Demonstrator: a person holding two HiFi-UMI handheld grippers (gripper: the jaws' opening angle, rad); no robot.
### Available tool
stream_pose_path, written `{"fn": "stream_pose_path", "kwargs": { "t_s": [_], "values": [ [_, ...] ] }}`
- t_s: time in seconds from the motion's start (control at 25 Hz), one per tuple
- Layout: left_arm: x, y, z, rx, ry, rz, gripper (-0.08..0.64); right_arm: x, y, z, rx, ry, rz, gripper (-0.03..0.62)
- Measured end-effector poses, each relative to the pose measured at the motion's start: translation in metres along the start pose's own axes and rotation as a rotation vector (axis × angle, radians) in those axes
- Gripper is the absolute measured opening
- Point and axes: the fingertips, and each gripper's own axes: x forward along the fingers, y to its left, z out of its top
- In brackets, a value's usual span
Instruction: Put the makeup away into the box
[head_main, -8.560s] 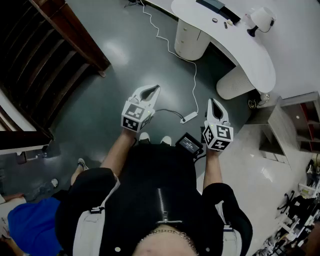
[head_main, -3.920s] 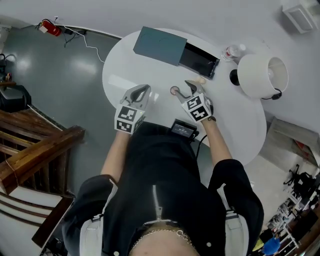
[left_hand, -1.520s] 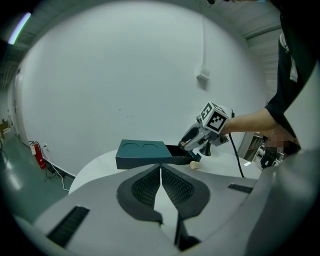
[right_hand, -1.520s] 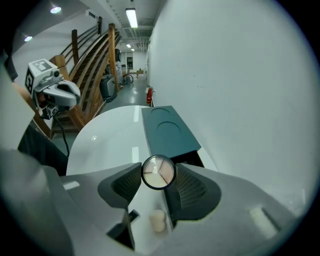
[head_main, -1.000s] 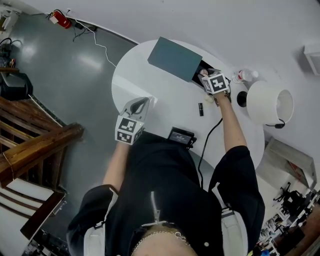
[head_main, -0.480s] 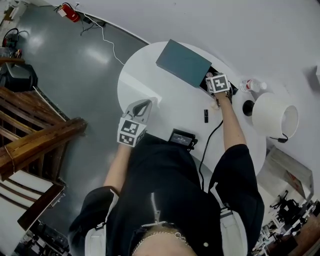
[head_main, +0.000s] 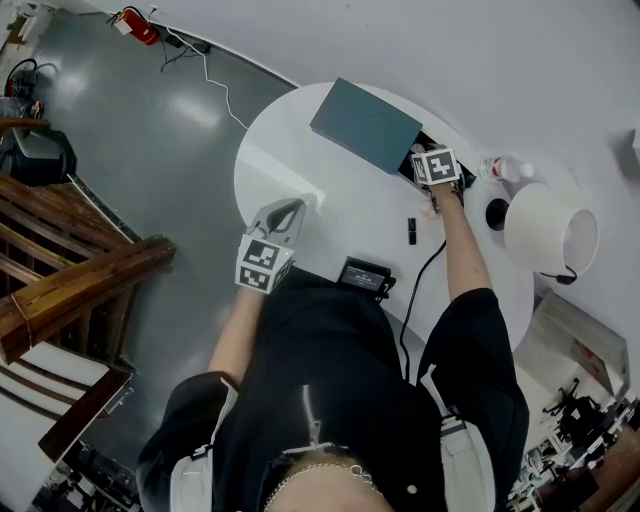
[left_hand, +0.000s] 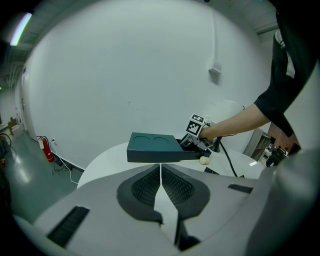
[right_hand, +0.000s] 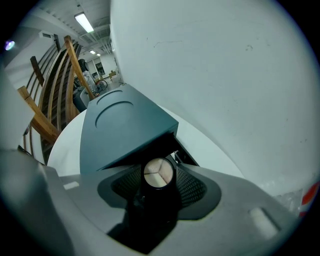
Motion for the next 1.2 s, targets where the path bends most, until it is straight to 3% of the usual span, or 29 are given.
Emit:
{"fn": "stream_pose_path", "kwargs": {
  "t_s": [0.6, 1.2],
  "values": [
    [0.001, -0.018, 0.013, 0.045, -0.034, -0.047, 0.014, -0.078, 0.015, 0.011, -0.024, -0.191, -0.021, 0.21],
    [0.013, -0.048, 0.02, 0.097, -0.04, -0.13, 0.014, -0.131, 0.024, -0.052, -0.01, -0.246, -0.057, 0.21]
  ]
}}
